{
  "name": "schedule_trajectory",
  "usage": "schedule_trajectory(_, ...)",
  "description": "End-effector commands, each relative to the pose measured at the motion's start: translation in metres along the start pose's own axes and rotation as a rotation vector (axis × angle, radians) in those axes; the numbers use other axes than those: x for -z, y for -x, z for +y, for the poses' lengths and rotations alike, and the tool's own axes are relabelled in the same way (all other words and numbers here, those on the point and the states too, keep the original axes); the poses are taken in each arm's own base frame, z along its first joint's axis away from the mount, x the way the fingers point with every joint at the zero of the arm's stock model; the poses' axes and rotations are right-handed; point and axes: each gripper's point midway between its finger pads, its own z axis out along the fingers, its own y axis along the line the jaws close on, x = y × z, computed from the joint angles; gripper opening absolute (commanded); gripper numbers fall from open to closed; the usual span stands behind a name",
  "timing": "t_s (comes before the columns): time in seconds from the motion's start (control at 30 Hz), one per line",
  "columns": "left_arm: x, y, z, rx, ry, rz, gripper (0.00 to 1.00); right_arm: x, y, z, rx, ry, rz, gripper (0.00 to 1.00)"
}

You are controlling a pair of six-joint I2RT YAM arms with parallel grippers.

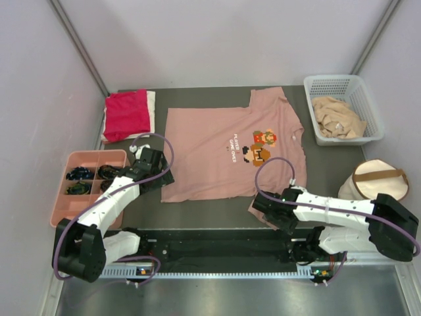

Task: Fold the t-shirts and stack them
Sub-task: Grap the side of the flattened tshirt closest away from the robot with both arms

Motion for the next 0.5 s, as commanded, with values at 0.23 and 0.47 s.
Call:
schedule_trajectory(0.23, 0.0047, 0.0142, -0.0031, 0.010, -0.007, -0.043, 0.99, -0.0027, -0.0114, 0.0585, -0.098, 0.203, 0.037, 0.40)
schedule_trajectory(0.47, 0.0041, 0.0142, -0.0037, 0.010, -0.008, -0.041, 0.99, -0.0042, -0.0128, 0.0570, -0.096, 0.200, 0.040, 0.19)
